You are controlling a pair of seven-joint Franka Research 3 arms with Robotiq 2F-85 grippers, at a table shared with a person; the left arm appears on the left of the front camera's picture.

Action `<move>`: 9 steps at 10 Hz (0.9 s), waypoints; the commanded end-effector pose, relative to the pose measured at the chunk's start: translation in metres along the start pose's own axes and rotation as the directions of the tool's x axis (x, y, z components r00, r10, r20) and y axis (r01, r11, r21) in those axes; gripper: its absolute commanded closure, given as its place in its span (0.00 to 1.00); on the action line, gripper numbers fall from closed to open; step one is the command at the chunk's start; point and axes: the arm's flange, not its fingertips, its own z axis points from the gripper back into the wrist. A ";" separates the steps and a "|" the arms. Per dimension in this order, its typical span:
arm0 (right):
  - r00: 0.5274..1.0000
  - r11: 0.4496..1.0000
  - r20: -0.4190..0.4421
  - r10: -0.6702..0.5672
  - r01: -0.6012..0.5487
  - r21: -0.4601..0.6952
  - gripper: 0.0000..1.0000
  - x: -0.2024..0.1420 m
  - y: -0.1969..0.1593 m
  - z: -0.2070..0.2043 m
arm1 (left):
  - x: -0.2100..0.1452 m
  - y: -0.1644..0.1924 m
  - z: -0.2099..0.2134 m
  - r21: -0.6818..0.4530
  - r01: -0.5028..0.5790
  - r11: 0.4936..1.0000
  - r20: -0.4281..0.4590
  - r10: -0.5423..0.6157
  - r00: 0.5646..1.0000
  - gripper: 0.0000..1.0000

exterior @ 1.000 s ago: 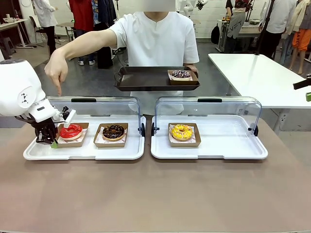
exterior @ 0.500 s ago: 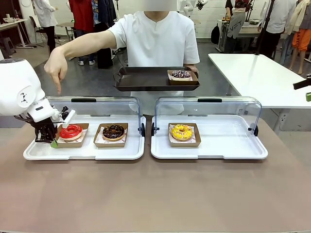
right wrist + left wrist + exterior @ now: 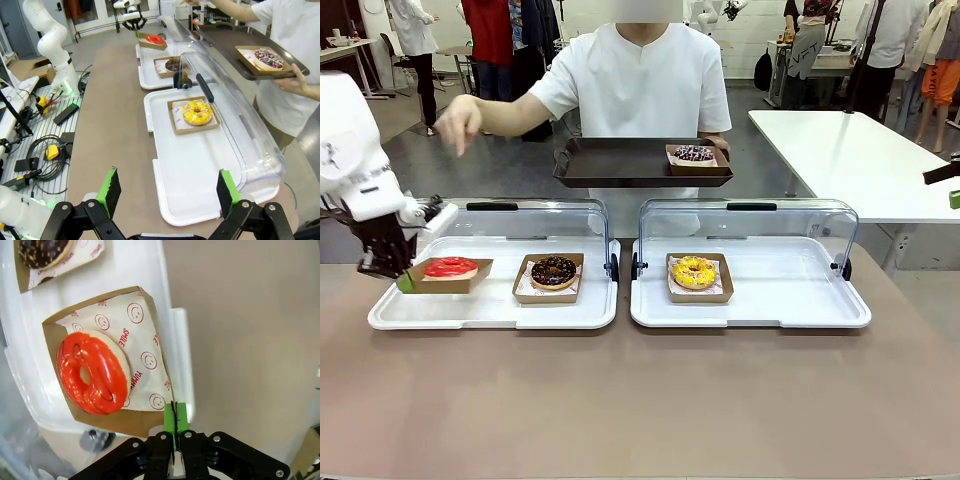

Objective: Provide the desired donut to the person.
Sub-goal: Pick up and lift the Paper togo box containing the Donut pointed at by the person.

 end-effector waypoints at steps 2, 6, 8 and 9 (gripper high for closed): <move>1.000 1.000 -0.002 -0.001 0.001 -0.007 0.00 -0.001 -0.001 0.000 | 0.013 -0.029 0.057 0.008 -0.014 1.000 -0.048 0.014 0.999 1.00; 1.000 1.000 -0.002 -0.001 0.001 -0.007 0.00 -0.001 -0.001 0.000 | 0.037 -0.044 0.131 0.052 -0.025 0.998 -0.093 0.030 0.995 1.00; 1.000 1.000 -0.002 -0.001 0.001 -0.007 0.00 -0.001 -0.001 0.000 | 0.047 -0.046 0.162 0.106 -0.045 0.993 -0.118 0.058 0.991 1.00; 1.000 1.000 -0.002 -0.001 0.001 -0.007 0.00 -0.001 -0.001 0.000 | 0.048 -0.045 0.173 0.111 -0.053 0.992 -0.115 0.066 0.991 1.00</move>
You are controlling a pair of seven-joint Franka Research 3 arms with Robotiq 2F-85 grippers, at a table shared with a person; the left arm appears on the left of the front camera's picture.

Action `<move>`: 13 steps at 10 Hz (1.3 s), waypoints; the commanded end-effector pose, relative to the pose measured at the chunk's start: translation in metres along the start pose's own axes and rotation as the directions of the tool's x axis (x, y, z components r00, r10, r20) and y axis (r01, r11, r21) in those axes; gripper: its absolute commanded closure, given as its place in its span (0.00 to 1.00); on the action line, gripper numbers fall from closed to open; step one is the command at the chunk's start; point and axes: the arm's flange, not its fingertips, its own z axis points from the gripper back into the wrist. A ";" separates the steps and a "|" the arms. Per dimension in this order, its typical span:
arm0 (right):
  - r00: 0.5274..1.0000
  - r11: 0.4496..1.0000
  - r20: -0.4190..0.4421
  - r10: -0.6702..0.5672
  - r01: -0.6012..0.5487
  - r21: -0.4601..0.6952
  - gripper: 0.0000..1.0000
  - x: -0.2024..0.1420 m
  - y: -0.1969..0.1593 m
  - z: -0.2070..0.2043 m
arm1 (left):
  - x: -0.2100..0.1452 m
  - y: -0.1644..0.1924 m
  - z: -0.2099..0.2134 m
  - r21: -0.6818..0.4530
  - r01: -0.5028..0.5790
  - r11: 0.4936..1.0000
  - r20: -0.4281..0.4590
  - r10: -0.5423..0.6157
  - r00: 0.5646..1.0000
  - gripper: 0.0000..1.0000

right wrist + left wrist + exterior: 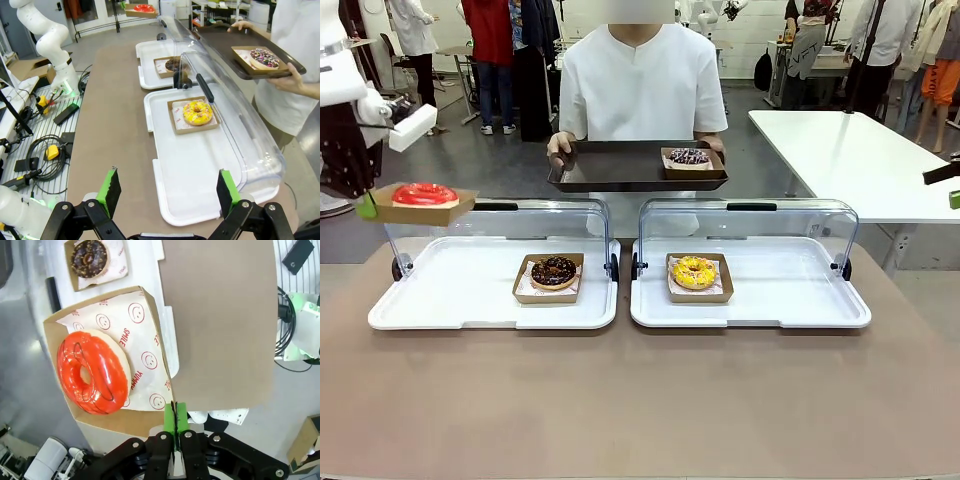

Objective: Provide the desired donut to the person.
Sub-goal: Pick up and lift the Paper togo box containing the Donut pointed at by the person, then place the picked Paper togo box onto the Handle tray extended by the person.

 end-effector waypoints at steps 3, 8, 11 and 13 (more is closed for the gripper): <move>1.000 1.000 -0.002 -0.001 0.001 -0.007 0.00 -0.001 -0.001 0.000 | -0.003 0.004 0.011 0.002 -0.016 1.000 -0.029 0.016 0.999 1.00; 1.000 1.000 -0.002 -0.001 0.001 -0.007 0.00 -0.001 -0.001 0.000 | -0.001 0.003 0.012 0.014 -0.011 1.000 -0.007 0.011 1.000 1.00; 1.000 1.000 -0.002 -0.001 0.001 -0.007 0.00 -0.001 -0.001 0.000 | -0.001 0.003 0.012 0.014 -0.011 1.000 -0.007 0.011 1.000 1.00; 1.000 1.000 -0.002 -0.001 0.001 -0.007 0.00 -0.001 -0.001 0.000 | -0.001 0.003 0.012 0.014 -0.011 1.000 -0.007 0.011 1.000 1.00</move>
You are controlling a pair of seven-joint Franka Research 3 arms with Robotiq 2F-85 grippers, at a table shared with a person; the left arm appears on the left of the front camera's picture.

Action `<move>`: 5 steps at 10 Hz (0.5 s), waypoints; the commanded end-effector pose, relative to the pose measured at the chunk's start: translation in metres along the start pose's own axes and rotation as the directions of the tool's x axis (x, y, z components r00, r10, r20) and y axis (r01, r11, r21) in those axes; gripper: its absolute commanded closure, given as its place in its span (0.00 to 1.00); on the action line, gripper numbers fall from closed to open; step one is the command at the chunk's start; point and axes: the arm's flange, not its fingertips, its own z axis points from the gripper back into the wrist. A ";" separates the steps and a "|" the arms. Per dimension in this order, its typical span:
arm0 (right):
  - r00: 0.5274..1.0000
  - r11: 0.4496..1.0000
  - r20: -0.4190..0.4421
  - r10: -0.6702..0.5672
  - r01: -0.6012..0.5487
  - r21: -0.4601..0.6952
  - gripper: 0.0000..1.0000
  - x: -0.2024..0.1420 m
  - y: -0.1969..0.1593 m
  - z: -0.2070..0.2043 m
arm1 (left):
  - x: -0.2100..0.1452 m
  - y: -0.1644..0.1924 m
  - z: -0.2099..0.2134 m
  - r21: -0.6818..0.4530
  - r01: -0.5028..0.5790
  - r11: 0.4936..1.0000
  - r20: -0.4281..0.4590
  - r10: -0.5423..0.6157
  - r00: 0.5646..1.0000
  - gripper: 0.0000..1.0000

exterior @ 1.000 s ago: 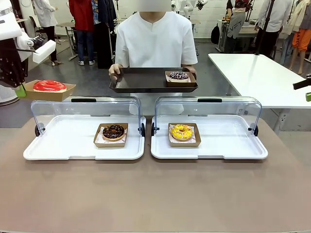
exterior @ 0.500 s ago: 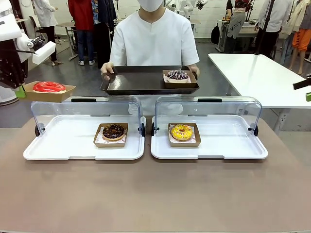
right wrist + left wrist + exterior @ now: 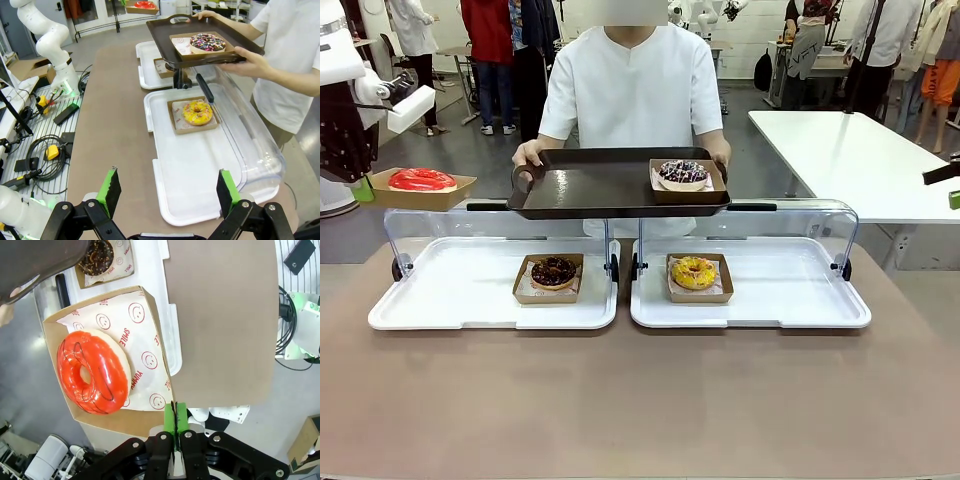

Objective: Provide the desired donut to the person.
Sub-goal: Place the picked Paper togo box onto the Handle tray extended by the person.

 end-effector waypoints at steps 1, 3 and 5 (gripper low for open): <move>1.000 1.000 -0.002 -0.001 0.001 -0.007 0.00 -0.001 -0.001 0.000 | 0.000 0.000 0.002 0.005 -0.007 1.000 -0.002 0.007 1.000 1.00; 1.000 1.000 -0.002 -0.001 0.001 -0.007 0.00 -0.001 -0.001 0.000 | 0.000 0.000 0.002 0.005 -0.007 1.000 -0.002 0.007 1.000 1.00; 1.000 1.000 -0.002 -0.001 0.001 -0.007 0.00 -0.001 -0.001 0.000 | 0.000 0.000 0.002 0.005 -0.007 1.000 -0.002 0.007 1.000 1.00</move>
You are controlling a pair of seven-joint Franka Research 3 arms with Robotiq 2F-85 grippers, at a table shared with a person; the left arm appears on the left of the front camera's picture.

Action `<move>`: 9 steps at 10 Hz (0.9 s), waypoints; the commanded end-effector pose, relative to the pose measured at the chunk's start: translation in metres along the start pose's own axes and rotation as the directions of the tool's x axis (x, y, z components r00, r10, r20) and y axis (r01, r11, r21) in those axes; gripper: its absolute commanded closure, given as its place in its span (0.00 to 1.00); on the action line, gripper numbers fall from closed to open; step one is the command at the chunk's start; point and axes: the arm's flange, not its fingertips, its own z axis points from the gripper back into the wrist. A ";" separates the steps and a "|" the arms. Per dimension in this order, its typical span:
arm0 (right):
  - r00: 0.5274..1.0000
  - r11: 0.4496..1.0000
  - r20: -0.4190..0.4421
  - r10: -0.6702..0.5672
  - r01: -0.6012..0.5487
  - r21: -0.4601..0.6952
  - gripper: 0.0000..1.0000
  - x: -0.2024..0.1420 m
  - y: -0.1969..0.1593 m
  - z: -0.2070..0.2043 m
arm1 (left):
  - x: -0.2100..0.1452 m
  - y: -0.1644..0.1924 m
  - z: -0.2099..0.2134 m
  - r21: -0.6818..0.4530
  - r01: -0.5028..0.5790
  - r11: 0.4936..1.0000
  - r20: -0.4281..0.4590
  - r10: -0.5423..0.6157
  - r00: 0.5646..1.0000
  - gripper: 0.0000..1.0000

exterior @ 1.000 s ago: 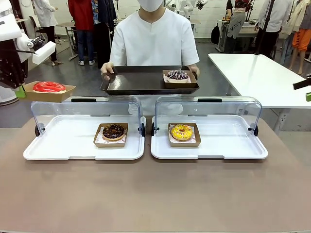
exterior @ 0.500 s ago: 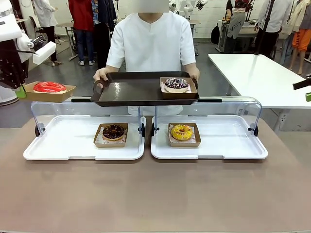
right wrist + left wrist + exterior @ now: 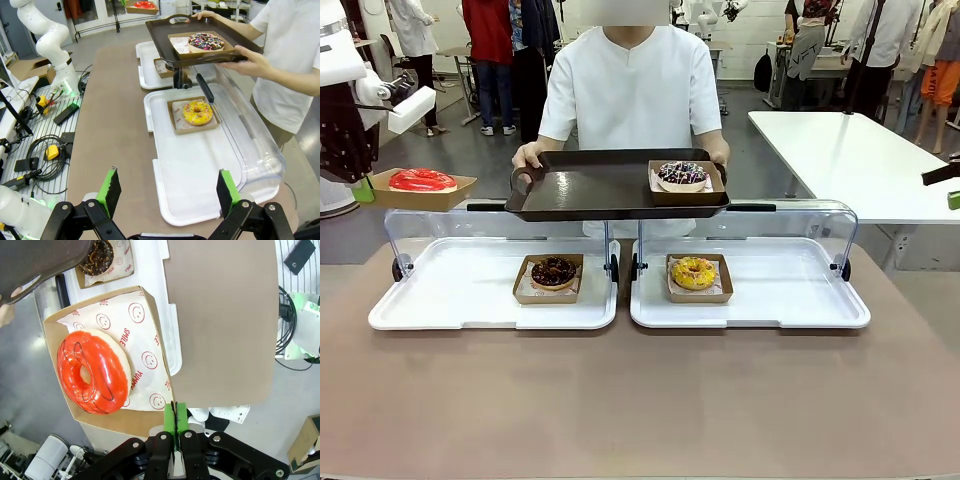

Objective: Provide the desired donut to the person.
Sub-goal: Place the picked Paper togo box onto the Handle tray extended by the person.

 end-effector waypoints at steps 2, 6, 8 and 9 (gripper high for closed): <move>1.000 1.000 -0.002 -0.001 0.001 -0.007 0.00 -0.001 -0.001 0.000 | 0.000 0.000 0.002 0.005 -0.007 1.000 -0.002 0.007 1.000 1.00; 1.000 1.000 -0.002 -0.001 0.001 -0.007 0.00 -0.001 -0.001 0.000 | 0.009 0.000 0.016 -0.035 -0.051 0.998 0.032 0.052 0.998 0.99; 1.000 1.000 -0.002 -0.001 0.001 -0.007 0.00 -0.001 -0.001 0.000 | 0.020 0.021 0.049 0.028 -0.113 0.993 -0.015 0.113 0.993 0.99; 1.000 1.000 -0.002 -0.001 0.001 -0.007 0.00 -0.001 -0.001 0.000 | 0.026 0.020 0.063 0.025 -0.144 0.989 -0.025 0.145 0.989 0.99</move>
